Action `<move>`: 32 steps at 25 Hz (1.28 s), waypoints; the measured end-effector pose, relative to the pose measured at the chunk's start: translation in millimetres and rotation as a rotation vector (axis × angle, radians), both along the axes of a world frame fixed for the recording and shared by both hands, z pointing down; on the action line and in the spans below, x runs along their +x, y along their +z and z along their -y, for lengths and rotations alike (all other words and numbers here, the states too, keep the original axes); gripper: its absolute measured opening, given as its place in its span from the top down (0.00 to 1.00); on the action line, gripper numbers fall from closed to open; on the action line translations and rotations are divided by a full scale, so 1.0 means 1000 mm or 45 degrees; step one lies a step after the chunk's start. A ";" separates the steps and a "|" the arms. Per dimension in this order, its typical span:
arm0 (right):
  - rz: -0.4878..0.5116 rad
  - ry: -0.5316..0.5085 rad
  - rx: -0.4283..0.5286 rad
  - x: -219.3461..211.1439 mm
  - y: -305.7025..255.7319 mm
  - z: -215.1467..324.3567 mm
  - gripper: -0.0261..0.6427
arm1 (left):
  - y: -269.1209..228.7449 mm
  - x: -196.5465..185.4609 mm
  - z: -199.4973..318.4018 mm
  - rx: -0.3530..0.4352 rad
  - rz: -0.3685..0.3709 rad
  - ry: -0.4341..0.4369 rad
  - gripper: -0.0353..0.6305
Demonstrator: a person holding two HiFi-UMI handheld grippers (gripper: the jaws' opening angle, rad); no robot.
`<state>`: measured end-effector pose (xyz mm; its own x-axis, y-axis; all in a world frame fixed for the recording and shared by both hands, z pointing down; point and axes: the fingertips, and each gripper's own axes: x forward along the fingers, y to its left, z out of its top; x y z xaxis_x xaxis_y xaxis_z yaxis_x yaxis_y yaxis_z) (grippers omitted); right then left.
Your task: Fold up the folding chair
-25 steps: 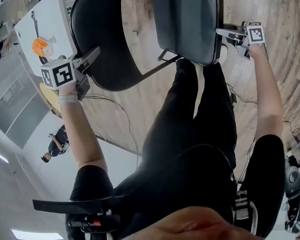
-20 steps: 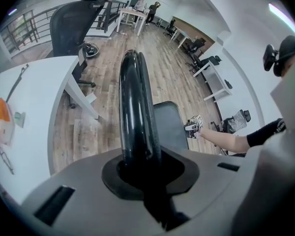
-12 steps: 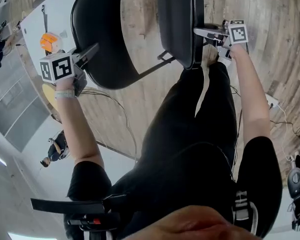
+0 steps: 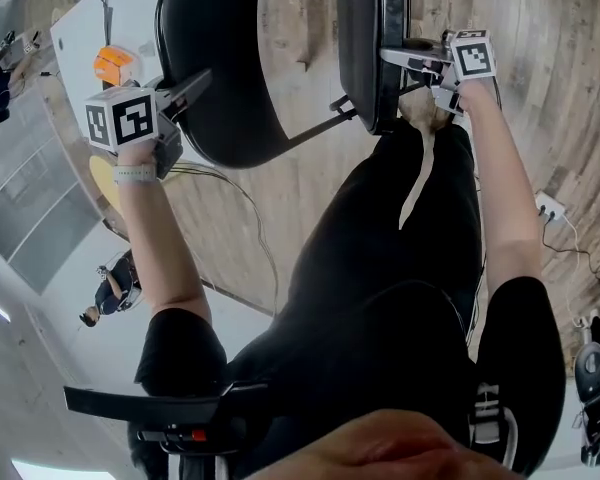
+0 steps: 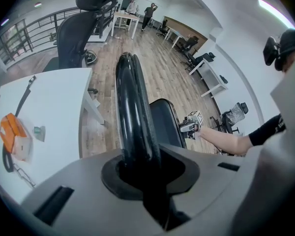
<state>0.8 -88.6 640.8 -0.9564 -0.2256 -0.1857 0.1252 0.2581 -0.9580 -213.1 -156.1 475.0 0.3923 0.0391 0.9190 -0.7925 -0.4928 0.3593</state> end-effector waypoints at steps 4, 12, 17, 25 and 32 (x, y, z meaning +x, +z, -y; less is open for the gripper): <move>0.035 -0.014 -0.001 -0.042 -0.017 0.015 0.83 | -0.012 -0.017 0.010 0.020 0.011 0.014 0.86; 0.102 -0.031 -0.055 -0.124 -0.049 0.045 0.82 | -0.033 -0.060 0.027 0.050 0.024 -0.009 0.86; 0.100 -0.024 -0.080 -0.157 -0.052 0.057 0.81 | -0.034 -0.070 0.033 0.067 0.033 -0.006 0.86; -0.009 0.008 -0.119 -0.215 -0.042 0.077 0.79 | -0.038 -0.086 0.041 0.122 0.075 -0.007 0.86; -0.054 0.039 -0.137 -0.259 -0.037 0.093 0.78 | -0.037 -0.106 0.048 0.142 0.079 -0.011 0.86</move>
